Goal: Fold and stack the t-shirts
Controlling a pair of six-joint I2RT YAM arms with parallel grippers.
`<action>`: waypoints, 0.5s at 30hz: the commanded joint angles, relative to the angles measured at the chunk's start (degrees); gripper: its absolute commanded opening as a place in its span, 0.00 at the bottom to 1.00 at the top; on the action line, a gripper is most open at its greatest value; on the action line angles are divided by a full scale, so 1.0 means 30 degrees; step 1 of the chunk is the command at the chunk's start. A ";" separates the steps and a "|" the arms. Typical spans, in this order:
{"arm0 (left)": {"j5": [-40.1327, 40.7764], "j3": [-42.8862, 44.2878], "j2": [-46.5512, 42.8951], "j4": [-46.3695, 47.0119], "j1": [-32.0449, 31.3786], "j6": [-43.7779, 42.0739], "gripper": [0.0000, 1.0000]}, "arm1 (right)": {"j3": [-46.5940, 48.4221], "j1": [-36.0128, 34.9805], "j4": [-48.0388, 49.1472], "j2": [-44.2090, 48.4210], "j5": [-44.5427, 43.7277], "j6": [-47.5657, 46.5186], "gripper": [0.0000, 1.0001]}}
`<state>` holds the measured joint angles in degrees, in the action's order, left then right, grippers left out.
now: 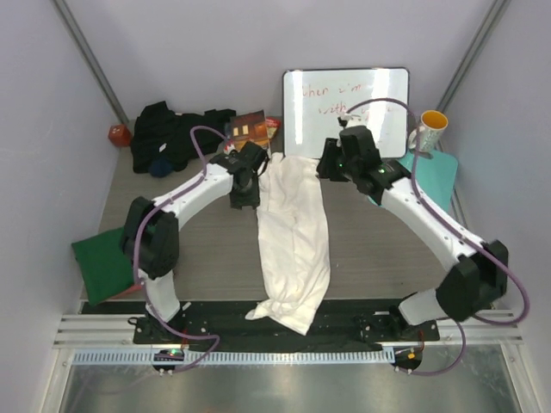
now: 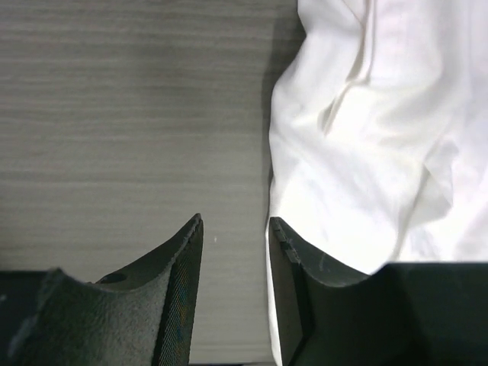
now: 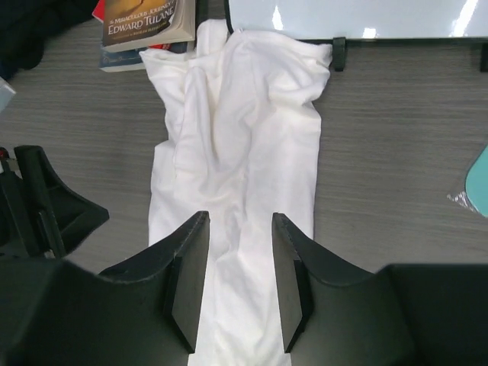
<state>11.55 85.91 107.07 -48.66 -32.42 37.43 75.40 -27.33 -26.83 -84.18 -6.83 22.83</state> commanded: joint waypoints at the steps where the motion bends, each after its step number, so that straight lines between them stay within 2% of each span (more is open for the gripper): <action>1: -0.1091 -0.2322 -0.3219 0.0488 0.0115 0.0384 0.44 | -0.2947 -0.0437 -0.0665 0.2275 0.1045 0.1409 0.44; 3: -0.3336 -0.4452 -0.4044 0.1451 0.0086 0.0531 0.44 | -0.5231 -0.0848 -0.0696 0.3564 0.1281 0.1792 0.44; 6: -0.4785 -0.6916 -0.5247 0.2684 -0.0293 0.1058 0.44 | -0.8045 -0.2252 -0.0695 0.5088 0.1339 0.2788 0.44; 10: -0.4930 -0.8478 -0.5864 0.2920 -0.1317 0.1555 0.44 | -1.0857 -0.3981 -0.0754 0.7110 0.1923 0.4691 0.45; 15: -0.5520 -1.0060 -0.6508 0.3184 -0.2549 0.2083 0.44 | -1.1479 -0.6268 -0.2684 0.8723 0.0903 0.6977 0.46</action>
<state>-1.85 57.49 91.29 -42.33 -37.74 41.67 40.29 -42.87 -32.64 -62.57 -2.37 36.73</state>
